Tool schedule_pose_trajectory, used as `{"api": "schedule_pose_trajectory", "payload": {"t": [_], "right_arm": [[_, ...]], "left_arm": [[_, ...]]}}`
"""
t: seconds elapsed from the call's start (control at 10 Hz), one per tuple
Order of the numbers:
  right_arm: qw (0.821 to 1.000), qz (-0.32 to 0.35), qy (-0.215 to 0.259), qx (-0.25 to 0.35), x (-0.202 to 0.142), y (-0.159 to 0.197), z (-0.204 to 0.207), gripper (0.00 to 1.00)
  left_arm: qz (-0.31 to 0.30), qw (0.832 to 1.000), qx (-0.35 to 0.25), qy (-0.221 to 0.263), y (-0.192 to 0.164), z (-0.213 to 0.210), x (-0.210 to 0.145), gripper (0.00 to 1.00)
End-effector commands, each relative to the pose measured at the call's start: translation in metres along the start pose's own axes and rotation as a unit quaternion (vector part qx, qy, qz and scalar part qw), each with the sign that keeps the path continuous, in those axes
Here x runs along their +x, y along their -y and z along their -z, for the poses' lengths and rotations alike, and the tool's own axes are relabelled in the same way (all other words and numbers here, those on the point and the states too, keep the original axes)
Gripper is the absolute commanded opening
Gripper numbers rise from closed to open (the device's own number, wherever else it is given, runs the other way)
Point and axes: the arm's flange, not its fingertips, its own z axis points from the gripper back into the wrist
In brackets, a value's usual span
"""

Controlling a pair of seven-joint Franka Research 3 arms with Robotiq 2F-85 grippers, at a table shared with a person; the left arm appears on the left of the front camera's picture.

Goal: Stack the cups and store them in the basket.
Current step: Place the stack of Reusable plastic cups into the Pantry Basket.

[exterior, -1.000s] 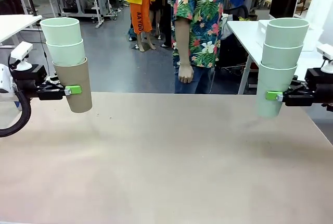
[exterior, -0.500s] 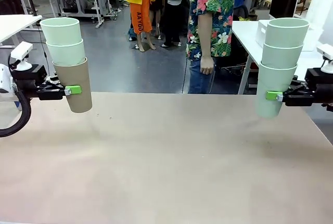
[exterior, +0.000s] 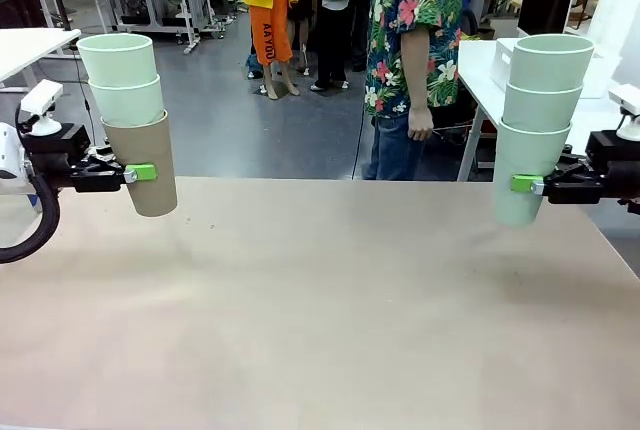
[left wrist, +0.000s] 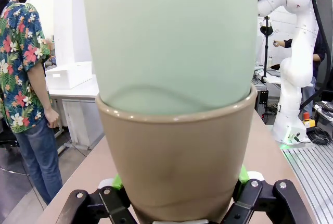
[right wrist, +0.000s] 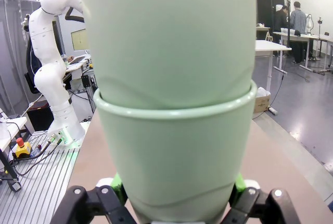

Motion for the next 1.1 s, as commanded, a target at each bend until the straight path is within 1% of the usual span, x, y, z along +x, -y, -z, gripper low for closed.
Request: {"api": "schedule_pose_trajectory", "payload": {"t": [0.0, 1.0], "right_arm": [[1.000, -0.006, 0.001, 0.000, 0.0036, 0.0005, -0.0001, 0.85], [1.000, -0.006, 0.001, 0.000, 0.0036, 0.0005, -0.0001, 0.85]], "left_arm": [[0.005, 1.000, -0.001, 0.002, -0.0003, 0.0008, 0.0052, 0.85], [0.005, 1.000, -0.001, 0.002, -0.0003, 0.0008, 0.0052, 0.85]]}}
